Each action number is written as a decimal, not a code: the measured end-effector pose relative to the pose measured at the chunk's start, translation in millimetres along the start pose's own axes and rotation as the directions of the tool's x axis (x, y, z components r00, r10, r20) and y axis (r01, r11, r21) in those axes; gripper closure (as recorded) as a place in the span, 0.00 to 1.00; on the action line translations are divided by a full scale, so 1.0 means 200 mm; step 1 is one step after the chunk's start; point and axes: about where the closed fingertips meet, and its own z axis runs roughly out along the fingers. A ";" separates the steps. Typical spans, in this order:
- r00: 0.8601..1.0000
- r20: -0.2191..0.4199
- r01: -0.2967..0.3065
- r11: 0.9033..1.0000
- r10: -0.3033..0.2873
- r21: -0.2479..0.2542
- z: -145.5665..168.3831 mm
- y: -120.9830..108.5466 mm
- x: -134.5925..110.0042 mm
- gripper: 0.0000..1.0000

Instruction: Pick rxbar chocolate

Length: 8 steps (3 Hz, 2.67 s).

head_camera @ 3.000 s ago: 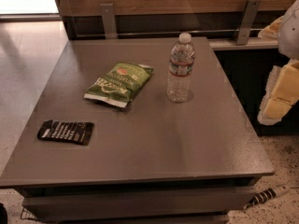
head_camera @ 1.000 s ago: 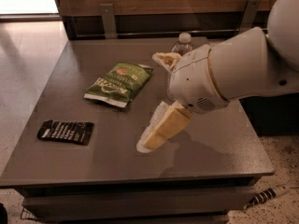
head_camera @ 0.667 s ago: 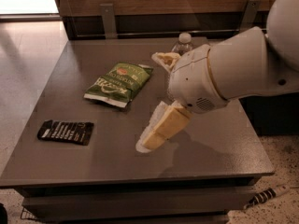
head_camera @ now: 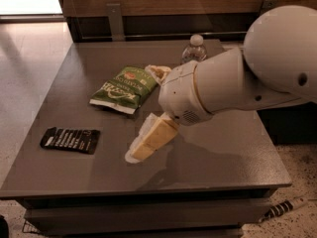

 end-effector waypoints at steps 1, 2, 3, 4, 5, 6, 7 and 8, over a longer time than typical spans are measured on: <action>0.999 0.053 0.000 0.999 0.002 -0.036 0.23 0.04 -0.03 0.00; 0.991 0.129 -0.014 0.992 0.029 -0.122 0.58 0.11 -0.04 0.00; 0.986 0.159 -0.019 0.980 0.051 -0.196 0.78 0.17 -0.04 0.00; 0.980 0.185 -0.031 0.970 0.077 -0.240 0.92 0.20 -0.03 0.00; 0.975 0.201 -0.042 0.966 0.096 -0.256 0.98 0.21 -0.02 0.24; 0.975 0.201 -0.042 0.966 0.096 -0.256 0.96 0.20 -0.03 0.47; 0.975 0.201 -0.042 0.966 0.096 -0.256 0.95 0.20 -0.05 0.71; 0.975 0.201 -0.042 0.966 0.096 -0.256 0.95 0.20 -0.06 0.94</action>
Offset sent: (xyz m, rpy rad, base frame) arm 0.0165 0.1280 -0.0951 0.1800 0.1063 0.1481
